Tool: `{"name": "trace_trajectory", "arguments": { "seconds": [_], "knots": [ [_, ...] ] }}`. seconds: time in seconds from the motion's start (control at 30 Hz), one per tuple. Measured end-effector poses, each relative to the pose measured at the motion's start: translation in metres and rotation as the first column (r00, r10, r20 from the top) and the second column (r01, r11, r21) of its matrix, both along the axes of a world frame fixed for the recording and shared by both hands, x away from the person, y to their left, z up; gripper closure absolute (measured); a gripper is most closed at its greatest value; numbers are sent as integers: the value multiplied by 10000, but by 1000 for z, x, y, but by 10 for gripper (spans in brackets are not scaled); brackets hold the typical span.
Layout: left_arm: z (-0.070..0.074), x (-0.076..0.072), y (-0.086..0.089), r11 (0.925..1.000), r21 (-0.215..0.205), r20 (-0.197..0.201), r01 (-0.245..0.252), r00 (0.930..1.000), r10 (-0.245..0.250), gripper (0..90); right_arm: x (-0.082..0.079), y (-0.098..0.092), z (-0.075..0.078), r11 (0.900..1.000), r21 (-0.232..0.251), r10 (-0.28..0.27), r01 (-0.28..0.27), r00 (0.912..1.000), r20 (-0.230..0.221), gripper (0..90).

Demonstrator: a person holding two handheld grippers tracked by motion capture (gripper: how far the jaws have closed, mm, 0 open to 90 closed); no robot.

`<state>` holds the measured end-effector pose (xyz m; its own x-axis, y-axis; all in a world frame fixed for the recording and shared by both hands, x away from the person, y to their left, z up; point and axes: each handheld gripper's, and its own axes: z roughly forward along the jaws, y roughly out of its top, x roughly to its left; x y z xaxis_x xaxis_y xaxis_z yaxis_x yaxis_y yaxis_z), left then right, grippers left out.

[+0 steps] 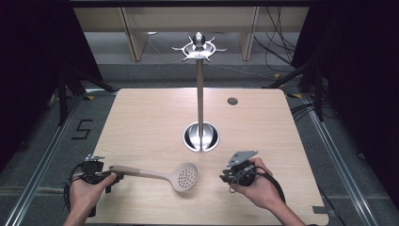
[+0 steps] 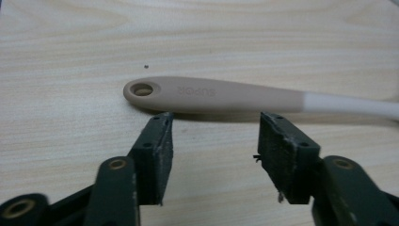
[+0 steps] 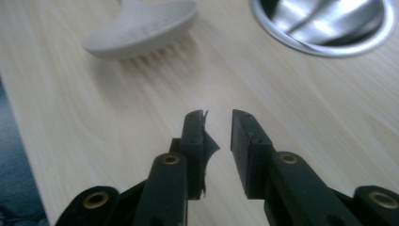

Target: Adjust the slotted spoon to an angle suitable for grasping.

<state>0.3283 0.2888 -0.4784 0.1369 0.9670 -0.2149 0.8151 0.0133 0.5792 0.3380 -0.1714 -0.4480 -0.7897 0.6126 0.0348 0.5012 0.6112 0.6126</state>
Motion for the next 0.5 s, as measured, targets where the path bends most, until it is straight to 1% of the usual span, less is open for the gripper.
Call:
{"name": "trace_trajectory", "arguments": {
  "seconds": [0.03,0.07,0.1,0.13,0.17,0.2,0.23,0.27,0.3,0.33,0.37,0.4,0.43,0.47,0.5],
  "knots": [
    [2,2,0,9998,111,152,188,9997,-189,406,1,-7,-2,9998,167,-135,131,9996,242,736],
    [3,2,-3,9999,-138,184,-43,9998,46,394,2,-12,-2,9997,186,-143,139,9997,197,728],
    [3,2,-3,9999,-138,184,-43,9998,46,389,2,-12,-2,9997,186,-143,139,9997,197,728],
    [3,4,-3,9996,-247,259,-110,9996,116,386,2,-23,-4,9977,460,-504,493,9985,222,717],
    [4,5,-2,9997,-223,279,-43,9996,50,379,3,-28,-3,9978,373,-548,542,9984,147,714],
    [4,5,-2,9997,-223,279,-43,9996,50,373,3,-28,-3,9978,373,-548,542,9984,147,714],
    [3,6,-2,9993,-305,261,-237,9994,245,373,3,-29,-4,9969,470,-640,625,9974,320,708],
    [3,7,-2,9987,-346,295,-367,9989,377,368,1,-32,-2,9957,474,-803,798,9967,77,701],
    [3,8,-1,9982,-342,242,-497,9984,505,359,1,-34,-5,9952,498,-867,846,9953,426,697],
    [2,9,0,9979,-379,243,-518,9983,528,335,0,-38,-1,9948,397,-954,943,9950,278,692],
    [2,10,0,9968,-409,178,-681,9975,689,324,0,-38,-2,9936,507,-1031,1006,9935,489,689],
    [-1,13,-1,9960,-389,168,-805,9966,812,312,-1,-40,0,9950,444,-921,898,9944,525,685],
    [-1,14,-1,9960,-357,64,-814,9966,817,296,-1,-41,0,9934,549,-1043,1009,9926,618,682],
    [-1,15,-1,9973,-162,21,-714,9974,714,279,-1,-41,0,9924,595,-1117,1078,9915,665,681],
    [-1,15,-1,9973,-162,21,-714,9974,714,259,-1,-43,2,9933,512,-1058,1033,9932,492,680]
  ]
}}
